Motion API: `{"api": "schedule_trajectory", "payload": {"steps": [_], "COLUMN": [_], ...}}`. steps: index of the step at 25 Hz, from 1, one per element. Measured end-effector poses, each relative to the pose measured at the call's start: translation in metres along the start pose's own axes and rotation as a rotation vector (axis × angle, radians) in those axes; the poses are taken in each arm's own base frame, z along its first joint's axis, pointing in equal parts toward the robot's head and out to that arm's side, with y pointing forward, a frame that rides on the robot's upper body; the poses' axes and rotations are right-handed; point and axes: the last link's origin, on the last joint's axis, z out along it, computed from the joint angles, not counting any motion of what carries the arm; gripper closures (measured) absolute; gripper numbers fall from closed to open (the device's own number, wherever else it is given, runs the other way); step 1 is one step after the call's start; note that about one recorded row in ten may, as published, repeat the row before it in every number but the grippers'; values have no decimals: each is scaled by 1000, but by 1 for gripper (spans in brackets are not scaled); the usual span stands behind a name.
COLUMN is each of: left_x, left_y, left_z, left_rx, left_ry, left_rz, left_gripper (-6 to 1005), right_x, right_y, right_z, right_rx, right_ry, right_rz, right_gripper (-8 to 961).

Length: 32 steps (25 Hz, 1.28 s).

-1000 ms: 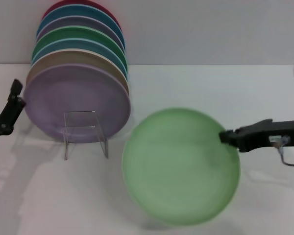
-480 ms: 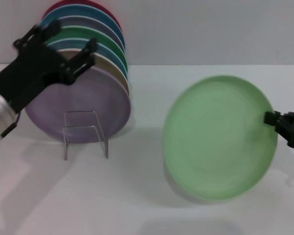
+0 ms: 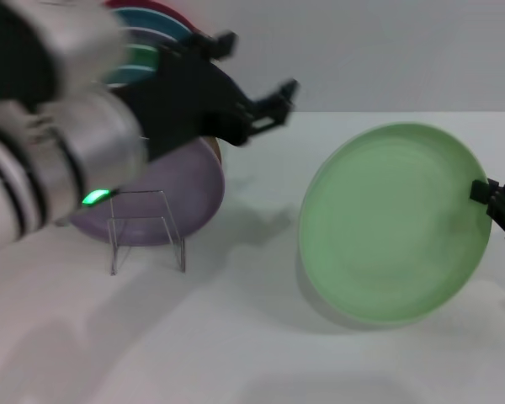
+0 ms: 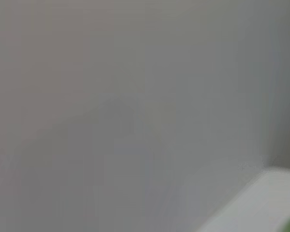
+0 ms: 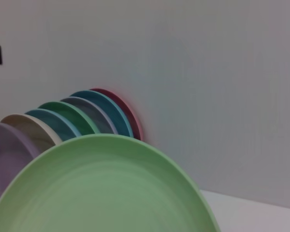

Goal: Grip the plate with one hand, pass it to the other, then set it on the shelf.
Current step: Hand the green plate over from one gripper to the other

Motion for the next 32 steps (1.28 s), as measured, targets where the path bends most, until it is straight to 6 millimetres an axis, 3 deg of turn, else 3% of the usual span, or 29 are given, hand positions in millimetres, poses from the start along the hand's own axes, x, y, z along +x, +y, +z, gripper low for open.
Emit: {"api": "schedule_trajectory", "payload": {"steps": [7,18,32], "left_x": [15,-8,-14], "left_y": [18,23,28], "left_z": [17,37,40], "left_rx": [-64,-171,-199], "left_ry": [-65,-176,-208], "left_rz": [60,74,74], "left_gripper": [245,276,315], "right_x": [0,-2,-3], "right_y": [0,8,12], "right_z": [4,1,0], "right_rx": [-12,-66,-91], "right_ry": [-3,-34,-45], "right_rz": [-21,-19,-20], "right_gripper": [940,940,939]}}
